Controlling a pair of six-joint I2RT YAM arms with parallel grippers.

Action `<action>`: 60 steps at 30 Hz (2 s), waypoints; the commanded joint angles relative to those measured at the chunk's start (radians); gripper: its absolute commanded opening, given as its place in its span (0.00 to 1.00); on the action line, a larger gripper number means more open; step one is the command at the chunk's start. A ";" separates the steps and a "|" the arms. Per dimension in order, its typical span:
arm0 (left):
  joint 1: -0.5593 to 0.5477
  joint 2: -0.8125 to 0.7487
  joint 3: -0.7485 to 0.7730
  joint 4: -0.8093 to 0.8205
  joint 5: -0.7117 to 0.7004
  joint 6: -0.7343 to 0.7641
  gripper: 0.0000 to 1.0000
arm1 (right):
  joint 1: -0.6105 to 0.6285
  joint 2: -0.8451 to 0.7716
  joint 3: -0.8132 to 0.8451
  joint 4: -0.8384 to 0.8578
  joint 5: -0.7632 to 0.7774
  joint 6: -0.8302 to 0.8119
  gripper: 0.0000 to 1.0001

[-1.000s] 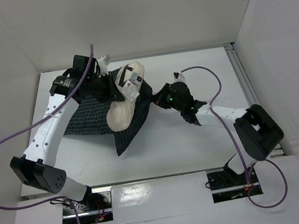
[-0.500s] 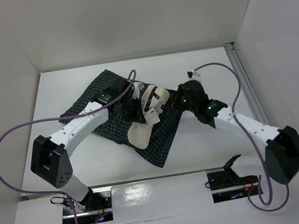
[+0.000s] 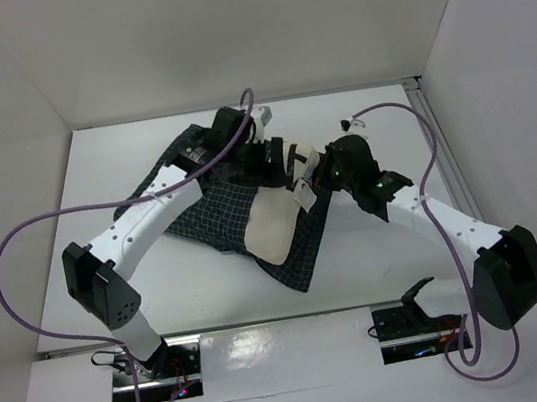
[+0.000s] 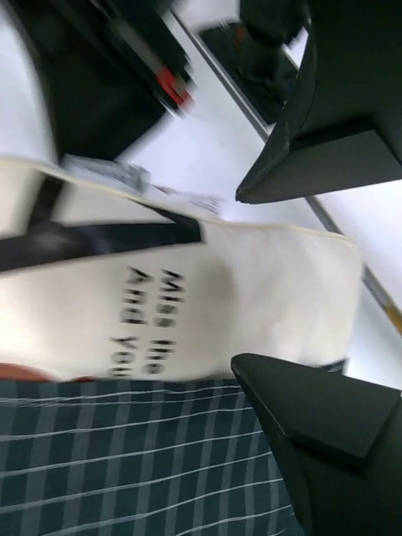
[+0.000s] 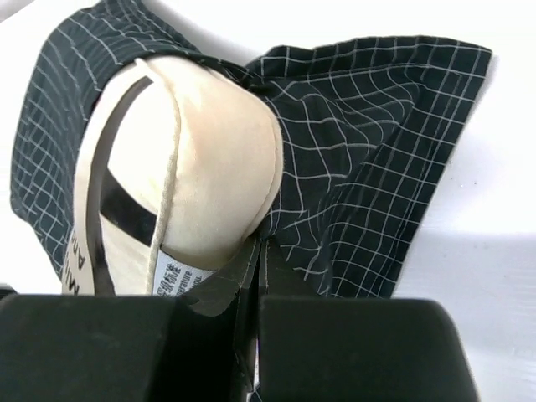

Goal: Put the pillow into the pillowcase

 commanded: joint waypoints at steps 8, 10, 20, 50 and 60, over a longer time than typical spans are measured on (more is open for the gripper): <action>0.002 0.179 0.169 0.139 -0.015 -0.159 0.86 | -0.009 -0.083 -0.021 0.070 0.012 -0.030 0.00; 0.002 0.193 0.169 0.183 0.008 -0.160 0.86 | -0.009 -0.073 -0.012 0.070 0.003 -0.030 0.00; -0.020 0.319 -0.023 0.174 0.031 -0.144 0.00 | -0.049 -0.054 -0.003 0.088 0.024 -0.011 0.00; 0.024 0.428 -0.184 0.226 0.049 -0.094 0.00 | -0.115 -0.206 0.088 0.187 -0.428 -0.119 0.00; 0.054 0.518 0.043 0.147 -0.139 -0.178 0.00 | -0.095 -0.465 -0.006 -0.182 -0.455 -0.174 0.00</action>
